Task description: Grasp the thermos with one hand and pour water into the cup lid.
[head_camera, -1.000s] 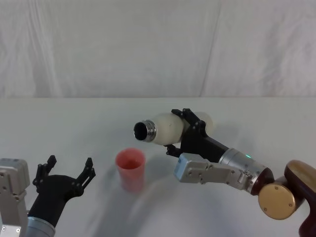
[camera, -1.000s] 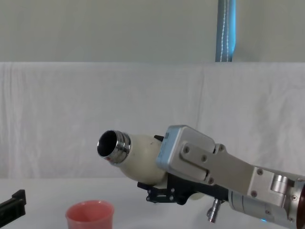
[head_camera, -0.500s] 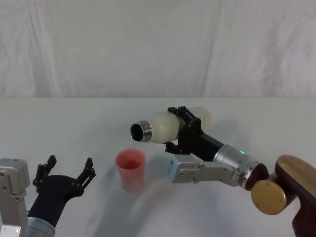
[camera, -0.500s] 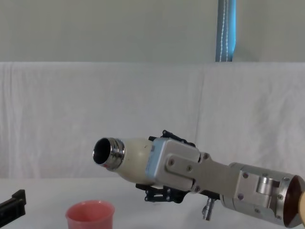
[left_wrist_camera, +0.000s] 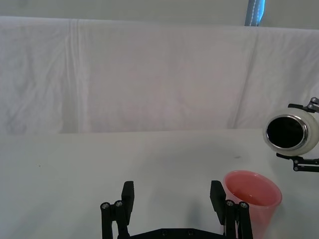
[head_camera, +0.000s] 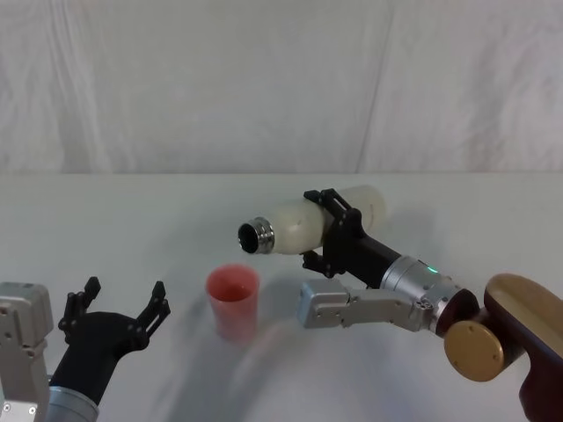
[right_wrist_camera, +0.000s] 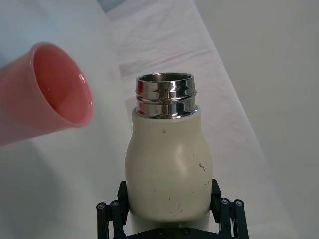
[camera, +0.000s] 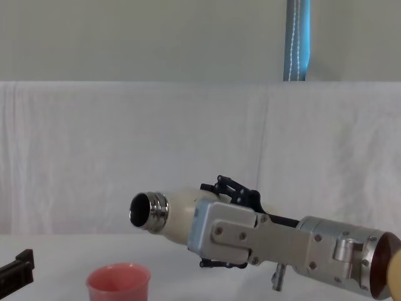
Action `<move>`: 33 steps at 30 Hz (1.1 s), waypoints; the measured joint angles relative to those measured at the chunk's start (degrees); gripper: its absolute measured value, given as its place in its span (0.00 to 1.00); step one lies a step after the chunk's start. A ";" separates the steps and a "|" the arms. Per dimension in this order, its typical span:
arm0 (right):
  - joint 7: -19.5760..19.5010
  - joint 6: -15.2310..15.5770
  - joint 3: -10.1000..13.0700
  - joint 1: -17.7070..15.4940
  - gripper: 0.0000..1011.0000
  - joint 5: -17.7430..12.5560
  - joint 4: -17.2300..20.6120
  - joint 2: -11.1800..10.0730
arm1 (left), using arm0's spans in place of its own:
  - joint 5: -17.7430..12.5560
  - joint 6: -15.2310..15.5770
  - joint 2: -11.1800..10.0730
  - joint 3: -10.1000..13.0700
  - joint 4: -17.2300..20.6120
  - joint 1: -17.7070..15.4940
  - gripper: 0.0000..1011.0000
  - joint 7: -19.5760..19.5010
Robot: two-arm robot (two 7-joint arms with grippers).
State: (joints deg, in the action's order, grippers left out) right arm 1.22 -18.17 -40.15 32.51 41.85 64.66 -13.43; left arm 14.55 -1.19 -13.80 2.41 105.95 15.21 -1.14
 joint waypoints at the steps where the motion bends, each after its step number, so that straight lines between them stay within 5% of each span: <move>1: -0.07 0.10 -0.04 0.00 0.95 0.11 0.02 -0.05 | 0.00 0.00 0.00 0.00 0.00 0.00 0.99 0.00; 33: -2.84 0.81 -2.62 1.66 0.95 4.32 -0.48 -0.18 | 0.00 0.00 0.00 0.00 0.00 0.00 0.99 0.00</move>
State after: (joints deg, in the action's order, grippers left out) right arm -1.62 -17.36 -42.77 34.17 46.17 64.18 -13.62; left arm 14.54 -1.19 -13.80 2.42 105.95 15.21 -1.14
